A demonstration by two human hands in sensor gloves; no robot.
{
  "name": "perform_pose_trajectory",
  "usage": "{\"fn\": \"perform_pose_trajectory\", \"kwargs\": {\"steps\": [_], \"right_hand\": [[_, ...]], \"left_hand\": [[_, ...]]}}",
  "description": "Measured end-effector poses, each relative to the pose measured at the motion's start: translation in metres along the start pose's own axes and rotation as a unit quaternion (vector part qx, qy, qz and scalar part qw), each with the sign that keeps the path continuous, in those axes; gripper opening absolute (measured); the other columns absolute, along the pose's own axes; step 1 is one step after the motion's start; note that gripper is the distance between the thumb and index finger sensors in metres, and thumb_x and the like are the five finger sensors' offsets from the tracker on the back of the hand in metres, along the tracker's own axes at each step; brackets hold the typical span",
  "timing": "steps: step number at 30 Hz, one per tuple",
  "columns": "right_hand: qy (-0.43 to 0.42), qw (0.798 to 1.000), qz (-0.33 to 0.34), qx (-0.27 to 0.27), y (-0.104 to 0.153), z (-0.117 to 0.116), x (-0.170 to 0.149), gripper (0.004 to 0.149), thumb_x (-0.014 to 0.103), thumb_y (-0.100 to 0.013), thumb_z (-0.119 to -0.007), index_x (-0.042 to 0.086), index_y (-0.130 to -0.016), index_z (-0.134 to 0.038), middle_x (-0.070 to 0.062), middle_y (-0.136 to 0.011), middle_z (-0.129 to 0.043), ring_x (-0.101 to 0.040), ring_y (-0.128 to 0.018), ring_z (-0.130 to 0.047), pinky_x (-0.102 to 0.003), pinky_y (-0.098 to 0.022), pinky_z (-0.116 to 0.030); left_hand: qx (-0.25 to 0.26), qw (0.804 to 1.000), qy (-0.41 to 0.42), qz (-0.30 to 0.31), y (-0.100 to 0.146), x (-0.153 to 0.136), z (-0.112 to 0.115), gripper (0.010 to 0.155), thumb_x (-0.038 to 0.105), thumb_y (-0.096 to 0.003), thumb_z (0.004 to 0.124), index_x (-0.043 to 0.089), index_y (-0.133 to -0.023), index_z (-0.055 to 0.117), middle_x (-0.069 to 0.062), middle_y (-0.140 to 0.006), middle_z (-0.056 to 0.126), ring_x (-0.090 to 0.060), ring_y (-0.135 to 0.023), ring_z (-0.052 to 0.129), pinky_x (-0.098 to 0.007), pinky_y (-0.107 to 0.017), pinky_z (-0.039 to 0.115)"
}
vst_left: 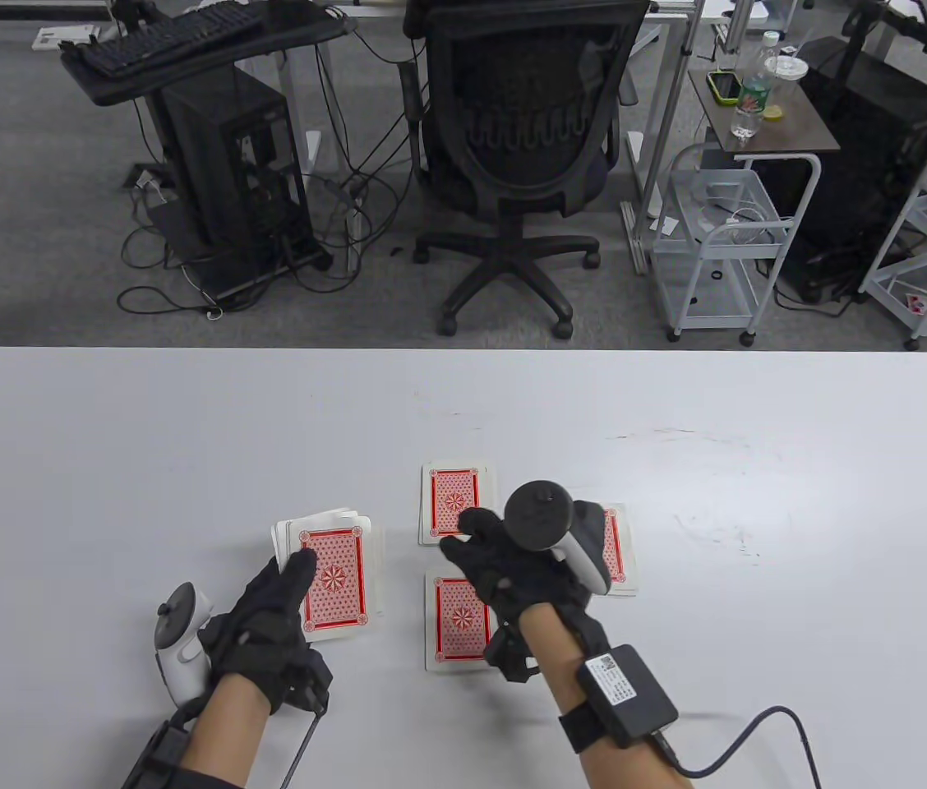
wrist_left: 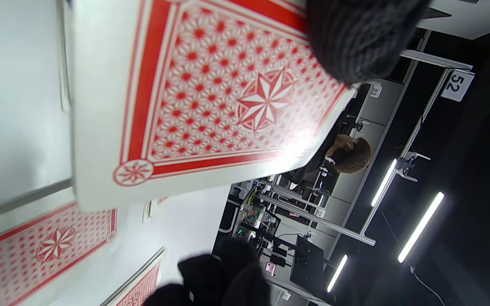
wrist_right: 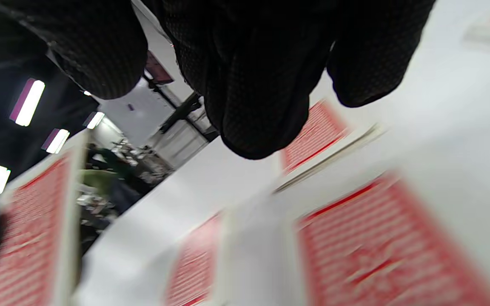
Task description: Four-player card dealing with fan arrangement
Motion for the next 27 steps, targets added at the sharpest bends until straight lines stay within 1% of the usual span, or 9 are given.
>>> {"fn": "perform_pose_trajectory", "kwargs": {"steps": [4, 6, 8, 12, 15, 18, 22, 26, 27], "right_hand": [[-0.061, 0.997, 0.039, 0.008, 0.0, -0.033, 0.015, 0.075, 0.051, -0.051, -0.082, 0.007, -0.105, -0.053, -0.014, -0.094, -0.068, -0.036, -0.075, -0.088, -0.064, -0.057, -0.064], [-0.077, 0.997, 0.031, -0.006, -0.001, -0.041, 0.016, 0.07, 0.046, -0.048, -0.088, 0.009, -0.099, -0.059, -0.01, -0.087, -0.073, -0.031, -0.068, -0.091, -0.064, -0.055, -0.066], [-0.074, 0.996, 0.02, -0.043, -0.001, -0.038, 0.013, 0.058, 0.039, -0.046, -0.091, 0.012, -0.092, -0.067, -0.004, -0.076, -0.081, -0.025, -0.057, -0.098, -0.06, -0.053, -0.07], [-0.082, 0.994, 0.018, -0.069, 0.002, -0.027, 0.008, 0.056, 0.037, -0.041, -0.096, 0.012, -0.087, -0.077, -0.002, -0.068, -0.091, -0.021, -0.049, -0.105, -0.058, -0.051, -0.074], [-0.128, 0.99, 0.019, -0.051, 0.0, -0.023, -0.001, 0.058, 0.034, -0.042, -0.095, 0.007, -0.09, -0.076, -0.001, -0.065, -0.094, -0.02, -0.05, -0.108, -0.056, -0.052, -0.075], [-0.185, 0.982, 0.013, -0.03, -0.002, -0.018, -0.014, 0.06, 0.033, -0.044, -0.093, 0.004, -0.093, -0.073, -0.001, -0.066, -0.095, -0.021, -0.051, -0.108, -0.056, -0.051, -0.075], [-0.158, 0.987, 0.005, -0.022, 0.001, 0.002, -0.028, 0.066, 0.034, -0.045, -0.093, 0.002, -0.097, -0.066, -0.001, -0.067, -0.093, -0.015, -0.035, -0.103, -0.052, -0.045, -0.078], [-0.081, 0.996, -0.021, -0.008, 0.005, 0.007, -0.038, 0.073, 0.032, -0.048, -0.09, 0.001, -0.103, -0.055, -0.003, -0.073, -0.086, -0.015, -0.034, -0.098, -0.053, -0.046, -0.076], [-0.046, 0.998, -0.043, 0.001, 0.006, 0.005, -0.043, 0.074, 0.032, -0.049, -0.09, 0.001, -0.104, -0.053, -0.004, -0.074, -0.085, -0.014, -0.034, -0.098, -0.053, -0.047, -0.076]], "left_hand": [[-0.013, 1.0, -0.005, -0.001, 0.002, -0.002, 0.009, 0.046, 0.048, -0.0507, 0.082, 0.031, -0.093, 0.074, 0.008, -0.087, 0.092, -0.023, -0.072, 0.104, -0.042, -0.05, 0.09], [-0.021, 1.0, -0.008, -0.004, 0.002, -0.004, 0.014, 0.046, 0.048, -0.0503, 0.082, 0.032, -0.092, 0.075, 0.009, -0.086, 0.093, -0.023, -0.071, 0.104, -0.042, -0.049, 0.09], [-0.032, 0.999, -0.003, -0.005, 0.003, -0.006, 0.02, 0.045, 0.048, -0.0501, 0.083, 0.033, -0.092, 0.075, 0.009, -0.086, 0.092, -0.024, -0.071, 0.104, -0.043, -0.049, 0.09], [-0.034, 0.999, -0.007, -0.004, 0.004, -0.005, 0.022, 0.046, 0.048, -0.0499, 0.082, 0.033, -0.092, 0.075, 0.009, -0.086, 0.092, -0.024, -0.072, 0.103, -0.043, -0.05, 0.09], [-0.051, 0.999, 0.004, -0.008, 0.003, -0.004, 0.023, 0.046, 0.048, -0.0502, 0.081, 0.032, -0.093, 0.074, 0.008, -0.087, 0.092, -0.024, -0.073, 0.103, -0.043, -0.05, 0.09], [-0.047, 0.999, 0.012, -0.002, 0.003, -0.002, 0.02, 0.046, 0.048, -0.0503, 0.08, 0.032, -0.093, 0.074, 0.009, -0.087, 0.092, -0.024, -0.072, 0.103, -0.043, -0.05, 0.09], [-0.016, 1.0, 0.014, 0.001, 0.003, 0.003, 0.003, 0.046, 0.048, -0.0508, 0.08, 0.033, -0.093, 0.073, 0.009, -0.088, 0.091, -0.023, -0.073, 0.103, -0.042, -0.051, 0.09], [0.01, 1.0, 0.012, 0.0, 0.001, 0.004, -0.01, 0.046, 0.048, -0.0509, 0.08, 0.033, -0.094, 0.073, 0.009, -0.088, 0.091, -0.023, -0.073, 0.103, -0.042, -0.051, 0.089], [0.014, 1.0, 0.013, 0.001, 0.001, 0.005, -0.012, 0.046, 0.048, -0.051, 0.08, 0.033, -0.093, 0.073, 0.009, -0.088, 0.091, -0.024, -0.073, 0.103, -0.042, -0.051, 0.089]]}}
Point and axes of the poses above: the tracker on the back of each hand, its own x axis roughly to the thumb side, its own y axis roughly from the fingertips to the wrist, z = x × y, the point moved 4 cm from there along -y, roughly from the wrist to the fingertips
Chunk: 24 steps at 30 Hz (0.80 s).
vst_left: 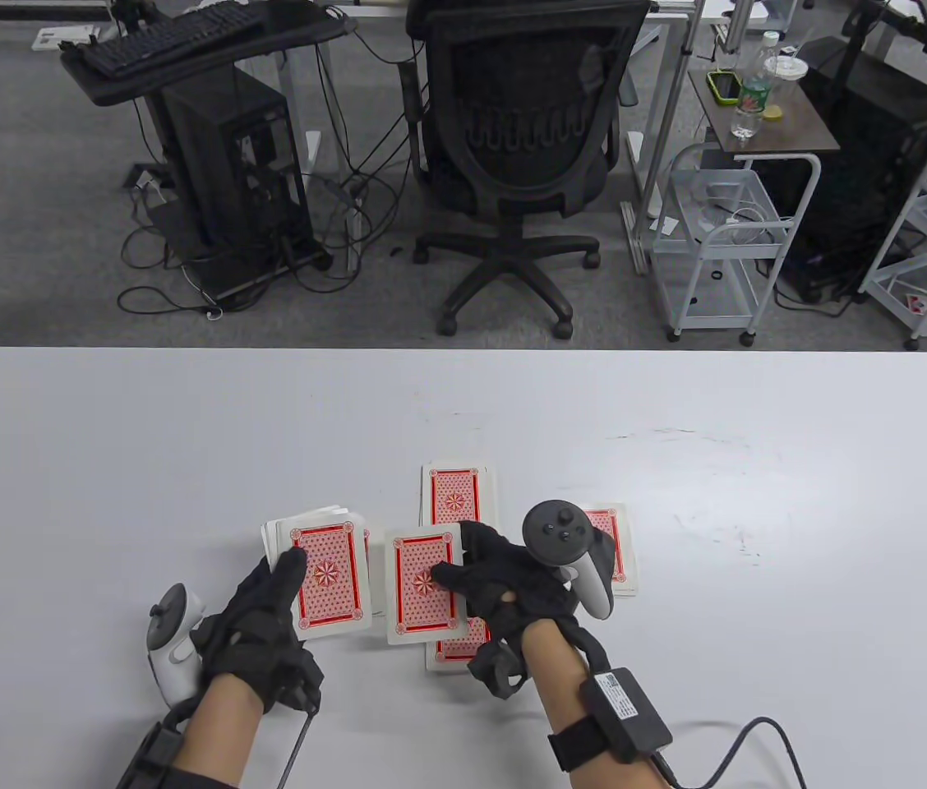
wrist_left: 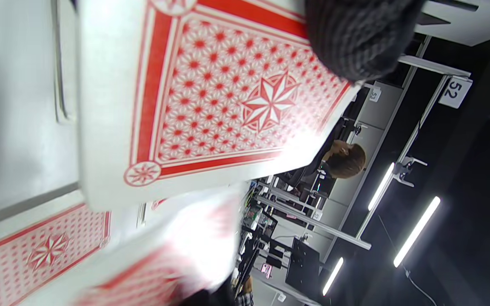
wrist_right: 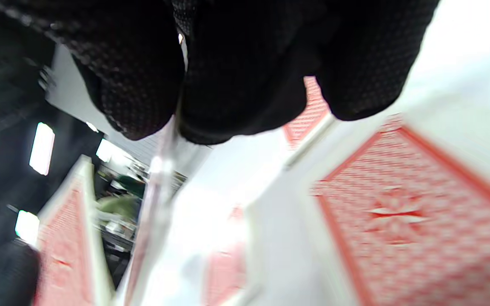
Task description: Four-player card dealing with fan arrangement
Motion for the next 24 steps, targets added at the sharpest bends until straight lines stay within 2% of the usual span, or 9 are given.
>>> {"fn": "perform_pose_trajectory", "kwargs": {"steps": [5, 8, 11, 12, 15, 17, 20, 22, 24], "right_hand": [[0.187, 0.98, -0.063, 0.002, -0.003, -0.015, -0.008, 0.077, 0.033, -0.048, -0.09, -0.001, -0.105, -0.049, -0.004, -0.074, -0.083, -0.012, -0.035, -0.1, -0.052, -0.046, -0.077], [0.336, 0.936, -0.103, -0.016, -0.006, -0.025, -0.011, 0.08, 0.038, -0.048, -0.09, -0.001, -0.105, -0.049, -0.003, -0.073, -0.083, -0.01, -0.035, -0.1, -0.05, -0.046, -0.078], [0.409, 0.903, -0.133, -0.004, -0.008, -0.033, -0.015, 0.079, 0.045, -0.049, -0.087, 0.001, -0.105, -0.052, -0.002, -0.072, -0.083, -0.007, -0.03, -0.095, -0.048, -0.046, -0.078], [0.41, 0.902, -0.134, -0.002, -0.008, -0.033, -0.015, 0.077, 0.046, -0.05, -0.085, 0.002, -0.105, -0.052, -0.001, -0.072, -0.083, -0.005, -0.029, -0.094, -0.048, -0.045, -0.078], [0.401, 0.908, -0.12, -0.015, -0.005, -0.027, -0.008, 0.077, 0.048, -0.05, -0.085, 0.003, -0.105, -0.054, -0.001, -0.071, -0.084, -0.006, -0.028, -0.094, -0.048, -0.044, -0.078], [0.351, 0.931, -0.095, -0.022, -0.002, -0.02, 0.002, 0.076, 0.05, -0.052, -0.082, 0.004, -0.105, -0.054, -0.003, -0.074, -0.084, -0.008, -0.033, -0.096, -0.049, -0.047, -0.077], [0.199, 0.979, -0.024, -0.027, 0.003, -0.012, 0.021, 0.071, 0.05, -0.055, -0.077, 0.005, -0.105, -0.054, -0.008, -0.08, -0.082, -0.014, -0.044, -0.099, -0.053, -0.05, -0.074], [0.107, 0.993, 0.033, -0.025, 0.005, -0.014, 0.033, 0.068, 0.049, -0.056, -0.076, 0.005, -0.104, -0.057, -0.013, -0.086, -0.077, -0.022, -0.054, -0.098, -0.056, -0.052, -0.071], [0.039, 0.995, 0.09, -0.015, 0.005, -0.022, 0.043, 0.068, 0.049, -0.055, -0.077, 0.006, -0.104, -0.057, -0.016, -0.091, -0.072, -0.028, -0.062, -0.095, -0.06, -0.054, -0.068]], "left_hand": [[0.003, 1.0, -0.004, 0.002, 0.001, 0.001, -0.002, 0.046, 0.048, -0.0509, 0.08, 0.033, -0.093, 0.073, 0.009, -0.088, 0.091, -0.023, -0.073, 0.103, -0.043, -0.051, 0.09], [0.003, 1.0, -0.007, 0.004, -0.001, 0.0, -0.003, 0.046, 0.048, -0.0507, 0.08, 0.033, -0.093, 0.074, 0.009, -0.088, 0.091, -0.024, -0.073, 0.103, -0.043, -0.051, 0.09], [0.002, 1.0, -0.01, 0.003, -0.001, 0.0, -0.003, 0.046, 0.048, -0.0508, 0.08, 0.033, -0.093, 0.074, 0.009, -0.088, 0.092, -0.023, -0.073, 0.103, -0.042, -0.051, 0.09], [0.002, 1.0, -0.01, 0.002, -0.001, 0.0, -0.002, 0.046, 0.048, -0.0508, 0.08, 0.033, -0.093, 0.074, 0.009, -0.088, 0.092, -0.024, -0.073, 0.103, -0.043, -0.051, 0.09], [0.001, 1.0, -0.009, 0.002, 0.0, 0.0, -0.002, 0.046, 0.048, -0.0508, 0.08, 0.033, -0.093, 0.074, 0.009, -0.087, 0.091, -0.024, -0.073, 0.103, -0.043, -0.051, 0.09], [-0.002, 1.0, -0.008, 0.003, -0.001, 0.0, -0.001, 0.046, 0.048, -0.0508, 0.081, 0.032, -0.093, 0.074, 0.009, -0.087, 0.092, -0.024, -0.072, 0.103, -0.043, -0.051, 0.09], [-0.012, 1.0, -0.009, 0.005, 0.001, -0.001, 0.007, 0.046, 0.048, -0.0508, 0.081, 0.032, -0.093, 0.074, 0.008, -0.087, 0.092, -0.024, -0.072, 0.103, -0.043, -0.05, 0.09], [-0.023, 1.0, -0.007, 0.004, 0.002, -0.002, 0.014, 0.046, 0.048, -0.0507, 0.081, 0.032, -0.093, 0.074, 0.008, -0.087, 0.092, -0.024, -0.072, 0.104, -0.043, -0.05, 0.09], [-0.036, 0.999, -0.007, 0.003, 0.004, -0.003, 0.021, 0.046, 0.048, -0.0508, 0.081, 0.032, -0.093, 0.074, 0.009, -0.087, 0.092, -0.024, -0.072, 0.103, -0.043, -0.05, 0.09]]}}
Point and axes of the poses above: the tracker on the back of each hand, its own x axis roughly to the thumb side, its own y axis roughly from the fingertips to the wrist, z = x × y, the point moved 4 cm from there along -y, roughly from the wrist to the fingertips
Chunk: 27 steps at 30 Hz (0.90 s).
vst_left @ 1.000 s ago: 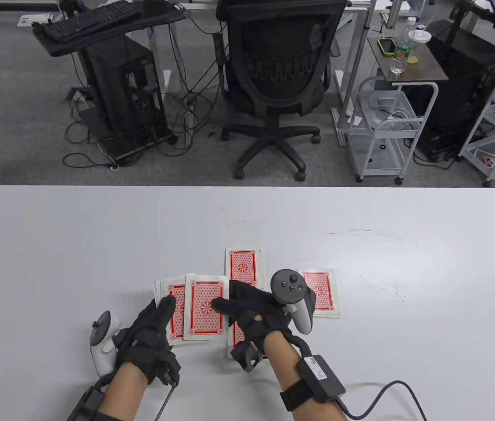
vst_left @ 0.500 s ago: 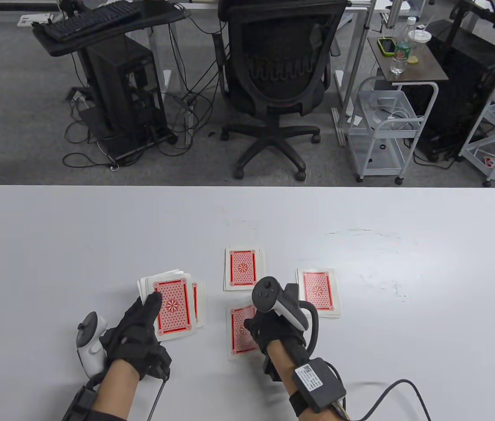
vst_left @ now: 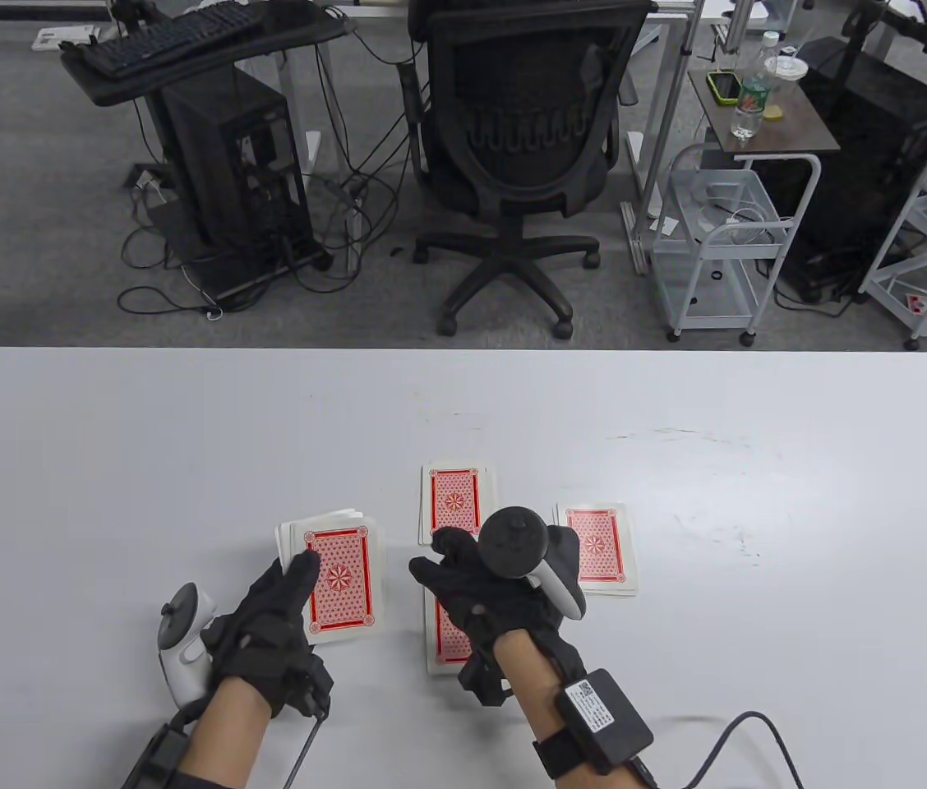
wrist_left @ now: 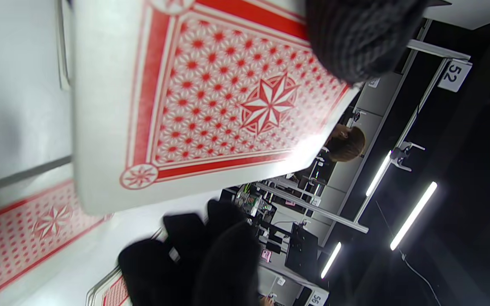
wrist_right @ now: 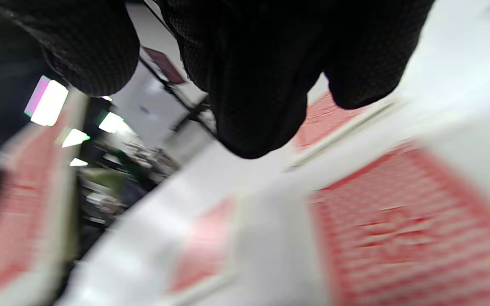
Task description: Four-player card dealing with fan arrangement
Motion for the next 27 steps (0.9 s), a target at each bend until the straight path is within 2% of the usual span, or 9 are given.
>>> {"fn": "perform_pose_trajectory", "kwargs": {"steps": [3, 5, 7, 9, 12, 17, 20, 22, 27], "right_hand": [[-0.027, 0.999, 0.034, 0.014, -0.001, -0.015, 0.009, 0.073, 0.051, -0.053, -0.079, 0.006, -0.104, -0.053, -0.018, -0.095, -0.063, -0.033, -0.07, -0.089, -0.063, -0.056, -0.064], [-0.022, 0.999, 0.039, 0.007, -0.002, -0.02, 0.01, 0.069, 0.049, -0.05, -0.084, 0.009, -0.099, -0.057, -0.013, -0.089, -0.069, -0.029, -0.064, -0.093, -0.062, -0.054, -0.068], [-0.046, 0.998, 0.035, 0.0, -0.003, -0.024, 0.008, 0.057, 0.042, -0.049, -0.087, 0.011, -0.092, -0.066, -0.007, -0.078, -0.079, -0.022, -0.052, -0.099, -0.059, -0.051, -0.072], [-0.087, 0.996, -0.004, 0.005, -0.004, -0.025, 0.001, 0.054, 0.039, -0.047, -0.09, 0.01, -0.088, -0.071, -0.006, -0.072, -0.084, -0.02, -0.046, -0.103, -0.059, -0.05, -0.074], [-0.099, 0.995, -0.004, 0.005, -0.005, -0.02, -0.004, 0.053, 0.037, -0.045, -0.092, 0.01, -0.087, -0.075, -0.005, -0.069, -0.089, -0.019, -0.045, -0.106, -0.058, -0.051, -0.075], [-0.147, 0.989, 0.004, 0.014, -0.009, -0.016, -0.007, 0.059, 0.034, -0.045, -0.092, 0.005, -0.093, -0.071, -0.002, -0.067, -0.093, -0.02, -0.047, -0.108, -0.057, -0.052, -0.075], [-0.145, 0.989, 0.0, 0.01, -0.016, -0.011, -0.003, 0.062, 0.034, -0.046, -0.092, 0.004, -0.095, -0.069, -0.001, -0.067, -0.093, -0.019, -0.044, -0.107, -0.056, -0.05, -0.076], [-0.138, 0.99, 0.001, 0.005, -0.024, -0.007, 0.002, 0.064, 0.034, -0.046, -0.092, 0.004, -0.096, -0.067, -0.001, -0.066, -0.093, -0.016, -0.038, -0.106, -0.054, -0.049, -0.077], [-0.092, 0.995, -0.037, 0.016, -0.056, -0.013, 0.013, 0.072, 0.034, -0.049, -0.089, 0.001, -0.103, -0.055, -0.002, -0.071, -0.086, -0.013, -0.032, -0.099, -0.053, -0.047, -0.077]], "left_hand": [[-0.014, 1.0, -0.013, -0.001, 0.001, -0.002, 0.011, 0.046, 0.048, -0.0502, 0.082, 0.032, -0.092, 0.075, 0.008, -0.086, 0.093, -0.023, -0.071, 0.104, -0.042, -0.049, 0.091], [-0.018, 1.0, -0.019, -0.002, 0.002, -0.003, 0.015, 0.046, 0.048, -0.0499, 0.082, 0.032, -0.092, 0.075, 0.008, -0.086, 0.093, -0.023, -0.07, 0.105, -0.042, -0.049, 0.091], [-0.016, 0.999, -0.03, -0.003, 0.003, -0.004, 0.018, 0.045, 0.047, -0.0495, 0.083, 0.032, -0.092, 0.075, 0.009, -0.086, 0.093, -0.023, -0.071, 0.104, -0.042, -0.049, 0.091], [-0.016, 0.999, -0.035, -0.005, 0.002, -0.004, 0.017, 0.045, 0.047, -0.0493, 0.084, 0.032, -0.091, 0.076, 0.008, -0.085, 0.094, -0.024, -0.07, 0.104, -0.042, -0.049, 0.091], [-0.027, 0.999, -0.03, -0.016, 0.002, -0.004, 0.017, 0.046, 0.048, -0.0493, 0.084, 0.032, -0.092, 0.076, 0.008, -0.086, 0.093, -0.024, -0.071, 0.104, -0.043, -0.049, 0.09], [-0.041, 0.999, -0.003, -0.03, 0.001, -0.004, 0.011, 0.046, 0.048, -0.0499, 0.082, 0.032, -0.092, 0.076, 0.008, -0.086, 0.093, -0.024, -0.071, 0.104, -0.043, -0.049, 0.09], [-0.024, 0.999, 0.008, -0.023, 0.001, 0.002, -0.001, 0.046, 0.048, -0.0504, 0.081, 0.032, -0.093, 0.075, 0.008, -0.087, 0.092, -0.024, -0.072, 0.104, -0.042, -0.05, 0.09], [0.005, 1.0, 0.01, -0.011, 0.001, 0.008, -0.015, 0.046, 0.048, -0.0504, 0.081, 0.032, -0.093, 0.075, 0.008, -0.087, 0.092, -0.024, -0.072, 0.104, -0.042, -0.05, 0.09], [0.106, 0.994, 0.016, 0.004, 0.005, 0.021, -0.067, 0.046, 0.048, -0.0509, 0.081, 0.033, -0.093, 0.074, 0.009, -0.087, 0.092, -0.023, -0.073, 0.103, -0.042, -0.051, 0.09]]}}
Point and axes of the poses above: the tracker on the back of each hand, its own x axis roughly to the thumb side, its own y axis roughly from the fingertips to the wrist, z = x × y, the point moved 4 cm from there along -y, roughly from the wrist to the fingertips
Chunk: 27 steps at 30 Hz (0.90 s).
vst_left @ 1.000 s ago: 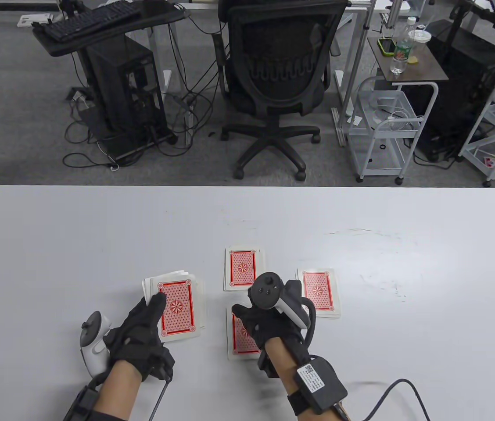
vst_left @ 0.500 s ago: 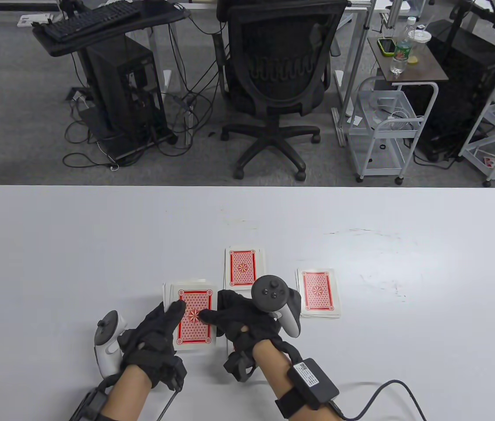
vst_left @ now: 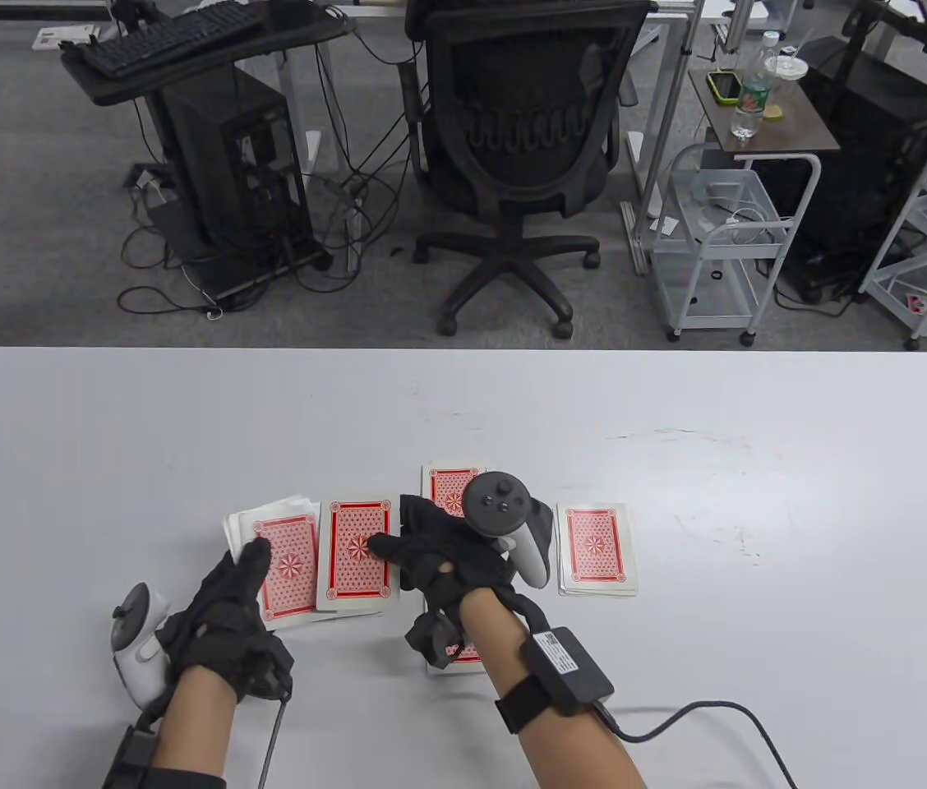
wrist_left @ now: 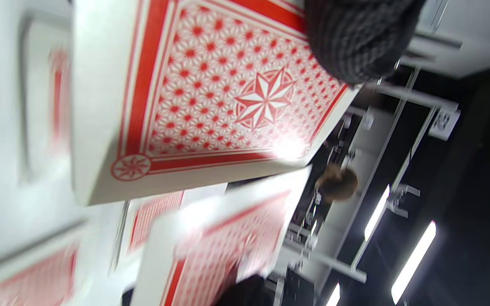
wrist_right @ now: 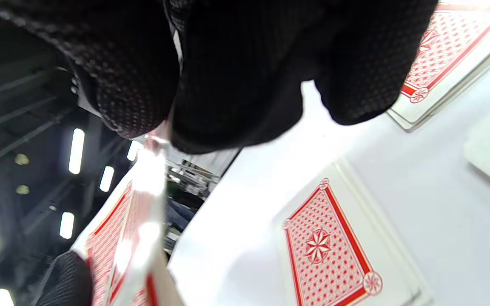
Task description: Four-player card dealing with fan arrangement
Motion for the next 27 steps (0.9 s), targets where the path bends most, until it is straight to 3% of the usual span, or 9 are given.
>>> {"fn": "perform_pose_trajectory", "kwargs": {"steps": [4, 7, 10, 14, 16, 20, 22, 24, 27], "right_hand": [[0.086, 0.996, -0.032, 0.001, -0.03, -0.02, 0.005, 0.077, 0.034, -0.05, -0.088, -0.001, -0.105, -0.047, -0.002, -0.072, -0.083, -0.01, -0.029, -0.098, -0.051, -0.046, -0.078], [0.168, 0.984, -0.054, 0.008, -0.046, -0.038, 0.003, 0.078, 0.035, -0.05, -0.088, -0.002, -0.105, -0.046, -0.002, -0.072, -0.083, -0.009, -0.028, -0.099, -0.05, -0.044, -0.079], [0.264, 0.961, -0.079, 0.024, -0.058, -0.06, -0.002, 0.08, 0.037, -0.049, -0.088, -0.002, -0.105, -0.046, -0.002, -0.071, -0.084, -0.008, -0.028, -0.099, -0.05, -0.044, -0.079], [0.425, 0.897, -0.113, 0.04, -0.066, -0.083, -0.01, 0.084, 0.043, -0.049, -0.088, -0.003, -0.105, -0.046, 0.0, -0.067, -0.086, -0.006, -0.025, -0.096, -0.049, -0.045, -0.079], [0.455, 0.882, -0.117, 0.039, -0.066, -0.087, -0.013, 0.083, 0.047, -0.049, -0.085, -0.001, -0.105, -0.048, 0.002, -0.066, -0.087, -0.005, -0.025, -0.095, -0.049, -0.045, -0.079], [0.434, 0.895, -0.1, 0.032, -0.061, -0.08, -0.003, 0.08, 0.048, -0.05, -0.084, 0.001, -0.105, -0.05, 0.001, -0.066, -0.087, -0.006, -0.025, -0.096, -0.049, -0.046, -0.078], [0.368, 0.927, -0.075, 0.02, -0.055, -0.067, 0.01, 0.074, 0.049, -0.053, -0.08, 0.002, -0.105, -0.053, -0.001, -0.069, -0.087, -0.008, -0.029, -0.098, -0.05, -0.047, -0.078], [0.264, 0.963, -0.038, 0.031, -0.048, -0.056, 0.021, 0.068, 0.047, -0.056, -0.077, 0.003, -0.103, -0.057, -0.006, -0.077, -0.085, -0.016, -0.043, -0.103, -0.053, -0.05, -0.075], [0.159, 0.986, 0.017, 0.055, -0.031, -0.051, 0.029, 0.066, 0.046, -0.057, -0.075, 0.003, -0.103, -0.057, -0.014, -0.084, -0.081, -0.025, -0.057, -0.103, -0.057, -0.053, -0.072]], "left_hand": [[0.059, 0.998, 0.006, 0.002, -0.001, 0.006, -0.032, 0.046, 0.049, -0.0514, 0.081, 0.033, -0.094, 0.073, 0.009, -0.088, 0.091, -0.023, -0.074, 0.103, -0.042, -0.052, 0.09], [0.075, 0.997, 0.013, -0.001, -0.002, 0.005, -0.041, 0.046, 0.049, -0.0516, 0.081, 0.033, -0.094, 0.073, 0.009, -0.088, 0.091, -0.023, -0.074, 0.102, -0.041, -0.052, 0.089], [0.073, 0.997, 0.008, -0.007, -0.004, 0.004, -0.041, 0.046, 0.049, -0.0518, 0.08, 0.034, -0.094, 0.073, 0.01, -0.089, 0.09, -0.023, -0.075, 0.102, -0.041, -0.052, 0.089], [0.064, 0.998, -0.007, -0.008, -0.006, 0.003, -0.034, 0.046, 0.049, -0.0515, 0.081, 0.033, -0.094, 0.073, 0.009, -0.088, 0.091, -0.023, -0.074, 0.103, -0.042, -0.052, 0.089], [0.06, 0.998, -0.017, -0.008, -0.006, 0.003, -0.031, 0.046, 0.049, -0.0513, 0.081, 0.033, -0.094, 0.074, 0.009, -0.088, 0.091, -0.023, -0.073, 0.103, -0.042, -0.051, 0.09], [0.05, 0.999, -0.01, -0.006, -0.007, 0.002, -0.025, 0.046, 0.049, -0.0513, 0.081, 0.033, -0.093, 0.074, 0.009, -0.088, 0.091, -0.023, -0.073, 0.103, -0.042, -0.051, 0.09], [0.044, 0.999, -0.005, -0.005, -0.008, 0.002, -0.022, 0.046, 0.049, -0.0512, 0.081, 0.033, -0.093, 0.074, 0.009, -0.088, 0.092, -0.023, -0.073, 0.103, -0.042, -0.051, 0.09], [0.038, 0.999, -0.005, -0.003, -0.008, 0.002, -0.019, 0.046, 0.049, -0.0512, 0.081, 0.032, -0.093, 0.074, 0.009, -0.088, 0.092, -0.023, -0.073, 0.103, -0.042, -0.051, 0.09], [0.028, 0.999, -0.026, 0.0, -0.006, 0.003, -0.011, 0.046, 0.049, -0.051, 0.081, 0.032, -0.093, 0.074, 0.008, -0.087, 0.092, -0.023, -0.072, 0.103, -0.042, -0.05, 0.09]]}}
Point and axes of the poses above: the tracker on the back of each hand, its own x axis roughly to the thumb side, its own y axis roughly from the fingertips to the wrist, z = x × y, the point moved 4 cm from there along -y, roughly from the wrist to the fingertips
